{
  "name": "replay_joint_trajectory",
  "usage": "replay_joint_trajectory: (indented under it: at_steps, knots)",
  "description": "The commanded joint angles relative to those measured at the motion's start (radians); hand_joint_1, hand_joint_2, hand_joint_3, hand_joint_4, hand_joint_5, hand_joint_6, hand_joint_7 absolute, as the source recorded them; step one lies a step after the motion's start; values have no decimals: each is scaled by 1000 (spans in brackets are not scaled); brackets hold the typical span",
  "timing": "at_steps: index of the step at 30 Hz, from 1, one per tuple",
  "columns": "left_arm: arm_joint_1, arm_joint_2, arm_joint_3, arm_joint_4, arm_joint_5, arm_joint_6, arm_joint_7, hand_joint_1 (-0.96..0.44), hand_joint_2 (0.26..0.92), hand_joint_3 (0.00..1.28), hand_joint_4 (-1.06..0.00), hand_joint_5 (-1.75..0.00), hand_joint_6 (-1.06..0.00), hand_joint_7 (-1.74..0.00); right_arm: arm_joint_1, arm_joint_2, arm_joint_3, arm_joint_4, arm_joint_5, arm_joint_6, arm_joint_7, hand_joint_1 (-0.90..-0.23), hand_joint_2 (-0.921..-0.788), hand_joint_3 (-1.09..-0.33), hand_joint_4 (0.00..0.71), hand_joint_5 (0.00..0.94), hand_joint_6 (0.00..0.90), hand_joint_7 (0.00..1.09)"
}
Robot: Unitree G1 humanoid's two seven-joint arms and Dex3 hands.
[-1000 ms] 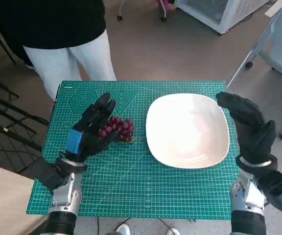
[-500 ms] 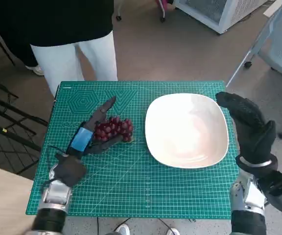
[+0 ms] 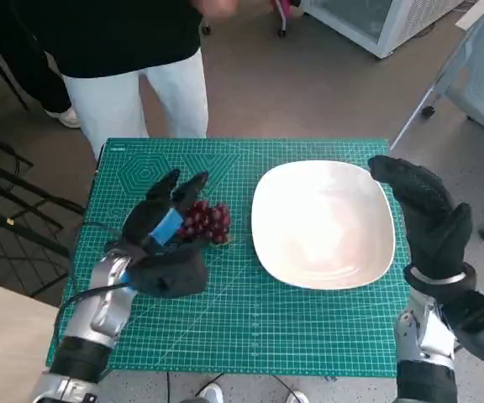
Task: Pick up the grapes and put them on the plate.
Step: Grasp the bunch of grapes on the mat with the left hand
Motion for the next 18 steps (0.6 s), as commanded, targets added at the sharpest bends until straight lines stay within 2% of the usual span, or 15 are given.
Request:
replay_joint_trajectory:
  at_steps: [1, 10, 18]
  knots:
    - [-36, 1, -38, 26, 3, 41, -10, -761, 820, 0, -17, 0, -190, -2, 15, -1, -2, 2, -3, 17, -11, -554, -921, -619, 190, 6, 15, 366]
    - [-89, -5, -87, 115, -8, 54, 4, -726, 813, 0, -14, 0, -187, 0, 19, 5, 1, -9, -1, 20, -11, -561, -921, -603, 191, 5, 16, 377]
    - [-141, -14, -130, 186, -12, 73, -8, -700, 809, 0, -8, 0, -180, 0, 24, 10, 5, -16, -10, 8, -15, -575, -921, -598, 193, 5, 14, 386]
